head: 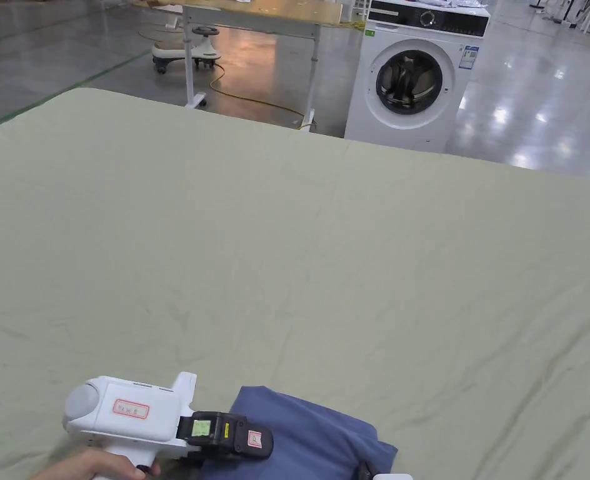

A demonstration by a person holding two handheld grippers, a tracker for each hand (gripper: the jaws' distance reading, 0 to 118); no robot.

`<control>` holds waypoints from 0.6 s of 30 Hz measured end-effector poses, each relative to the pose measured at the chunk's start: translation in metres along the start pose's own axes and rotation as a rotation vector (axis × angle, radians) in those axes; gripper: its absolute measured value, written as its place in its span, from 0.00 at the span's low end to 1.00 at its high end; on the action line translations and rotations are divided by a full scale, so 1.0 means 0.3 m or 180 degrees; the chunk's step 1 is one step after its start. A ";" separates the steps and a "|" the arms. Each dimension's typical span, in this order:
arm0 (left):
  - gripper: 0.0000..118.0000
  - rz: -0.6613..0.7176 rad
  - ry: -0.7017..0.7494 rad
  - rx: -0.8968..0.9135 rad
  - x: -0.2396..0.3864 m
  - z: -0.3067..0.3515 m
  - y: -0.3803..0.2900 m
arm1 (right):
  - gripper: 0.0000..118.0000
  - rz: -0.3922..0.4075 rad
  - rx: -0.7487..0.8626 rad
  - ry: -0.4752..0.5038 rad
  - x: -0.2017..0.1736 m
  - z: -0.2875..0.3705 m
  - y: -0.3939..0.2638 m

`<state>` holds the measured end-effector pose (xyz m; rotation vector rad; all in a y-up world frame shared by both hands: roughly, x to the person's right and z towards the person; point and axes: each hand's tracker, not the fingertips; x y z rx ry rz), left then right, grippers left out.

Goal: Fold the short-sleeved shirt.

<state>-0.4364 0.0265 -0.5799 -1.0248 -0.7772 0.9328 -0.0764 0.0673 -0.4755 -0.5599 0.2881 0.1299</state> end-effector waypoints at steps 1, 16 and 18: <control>0.41 0.0010 0.0019 0.0020 -0.008 -0.001 0.003 | 0.00 0.0002 -0.0005 -0.0004 0.000 0.000 0.000; 0.15 -0.0123 0.0210 0.0209 0.147 0.052 -0.055 | 0.00 0.0088 0.0104 0.0035 0.002 0.029 0.044; 0.15 -0.0199 0.0258 0.0257 0.195 0.103 -0.041 | 0.00 0.0031 0.0216 -0.0009 0.023 0.042 0.087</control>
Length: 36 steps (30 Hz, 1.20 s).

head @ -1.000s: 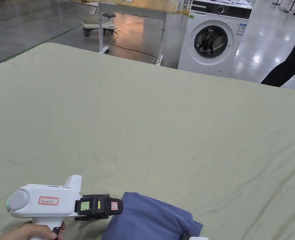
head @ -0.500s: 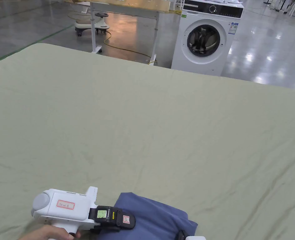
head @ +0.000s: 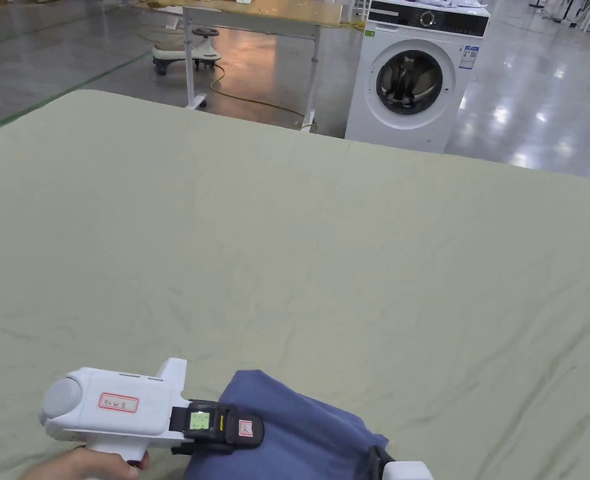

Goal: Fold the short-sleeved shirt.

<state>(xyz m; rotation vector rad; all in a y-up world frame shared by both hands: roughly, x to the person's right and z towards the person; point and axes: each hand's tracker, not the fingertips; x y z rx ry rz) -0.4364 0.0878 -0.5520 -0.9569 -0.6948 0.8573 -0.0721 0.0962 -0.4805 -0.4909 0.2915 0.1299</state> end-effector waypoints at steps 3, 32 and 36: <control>0.15 -0.0132 0.0166 0.0094 0.034 0.122 0.047 | 0.00 -0.0052 0.0225 -0.0108 0.059 0.000 0.084; 0.16 0.0099 0.3219 0.0423 -0.094 1.116 0.362 | 0.00 -0.0273 0.0791 -0.0823 0.463 0.033 0.402; 0.43 -0.0019 0.3447 0.0475 -0.115 1.106 0.357 | 0.00 -0.0279 0.0734 -0.0846 0.467 0.025 0.382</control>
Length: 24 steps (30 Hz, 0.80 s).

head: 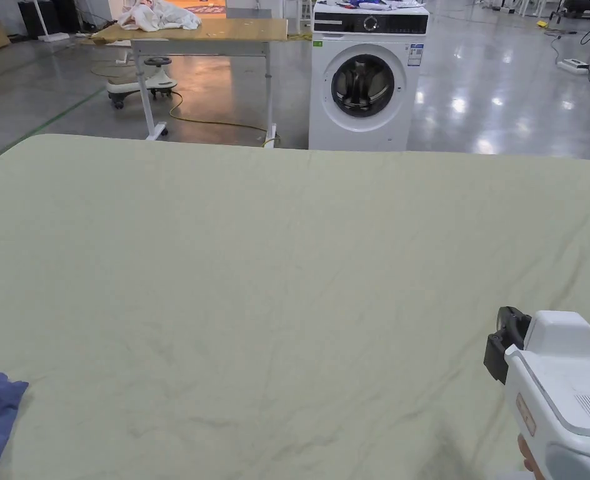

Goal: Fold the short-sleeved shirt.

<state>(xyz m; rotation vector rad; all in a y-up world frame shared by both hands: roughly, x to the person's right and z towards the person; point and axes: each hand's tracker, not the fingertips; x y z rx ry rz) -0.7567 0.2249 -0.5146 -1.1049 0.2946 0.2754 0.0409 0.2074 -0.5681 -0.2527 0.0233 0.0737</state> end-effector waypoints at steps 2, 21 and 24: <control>0.56 -0.0123 0.0240 0.0095 0.007 0.004 -0.006 | 0.00 0.0002 -0.0021 0.0000 0.001 -0.004 -0.010; 0.00 -0.0436 -0.0296 0.1901 0.551 0.162 -0.255 | 0.00 -0.0035 0.0015 0.0091 -0.023 0.005 -0.004; 0.00 -0.0536 -0.0357 0.2003 0.675 0.118 -0.297 | 0.00 -0.0046 0.0051 0.0097 -0.024 0.012 0.007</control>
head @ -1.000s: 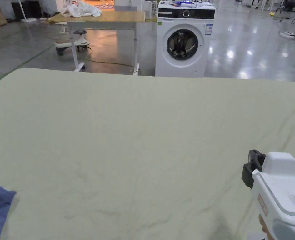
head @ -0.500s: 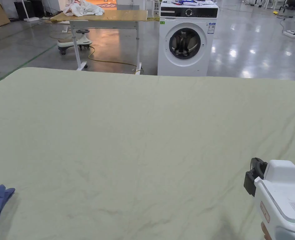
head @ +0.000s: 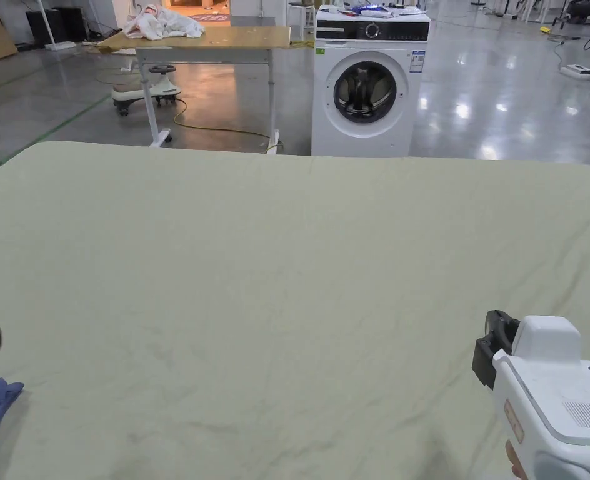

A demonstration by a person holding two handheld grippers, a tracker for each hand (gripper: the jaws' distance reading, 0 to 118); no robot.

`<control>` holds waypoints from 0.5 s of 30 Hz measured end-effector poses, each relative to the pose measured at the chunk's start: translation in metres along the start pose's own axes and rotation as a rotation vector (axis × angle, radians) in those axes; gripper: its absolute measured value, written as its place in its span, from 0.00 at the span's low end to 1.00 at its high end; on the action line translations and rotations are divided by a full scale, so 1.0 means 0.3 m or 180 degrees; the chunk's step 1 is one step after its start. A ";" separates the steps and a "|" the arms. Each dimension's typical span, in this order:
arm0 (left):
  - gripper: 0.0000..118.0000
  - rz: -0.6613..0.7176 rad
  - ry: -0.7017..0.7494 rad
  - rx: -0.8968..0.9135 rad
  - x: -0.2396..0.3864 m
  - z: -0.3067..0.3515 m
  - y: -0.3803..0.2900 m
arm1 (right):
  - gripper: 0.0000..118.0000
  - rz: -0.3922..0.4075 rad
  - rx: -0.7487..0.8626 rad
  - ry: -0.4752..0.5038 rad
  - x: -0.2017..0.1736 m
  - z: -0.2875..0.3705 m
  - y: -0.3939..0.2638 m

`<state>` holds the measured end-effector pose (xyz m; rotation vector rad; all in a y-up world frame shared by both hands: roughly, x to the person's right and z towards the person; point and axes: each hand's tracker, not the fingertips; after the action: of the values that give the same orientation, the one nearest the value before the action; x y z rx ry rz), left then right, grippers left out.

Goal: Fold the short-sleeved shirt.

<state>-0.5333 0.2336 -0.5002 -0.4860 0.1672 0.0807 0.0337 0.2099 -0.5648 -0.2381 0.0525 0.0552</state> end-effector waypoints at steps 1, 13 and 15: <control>0.00 -0.0085 0.0013 0.0051 0.050 -0.006 -0.014 | 0.00 -0.0002 0.0013 -0.0001 0.000 0.003 0.002; 0.00 -0.0223 -0.0078 0.0623 0.423 -0.071 -0.105 | 0.00 -0.0101 0.0066 -0.0029 0.004 0.023 -0.001; 0.00 -0.0266 -0.0127 0.0765 0.483 -0.065 -0.103 | 0.00 -0.0109 0.0060 -0.0030 0.001 0.021 -0.008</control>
<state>-0.3900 0.2025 -0.5289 -0.2510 0.1154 -0.0116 0.0343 0.2092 -0.5581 -0.2197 0.0394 0.0219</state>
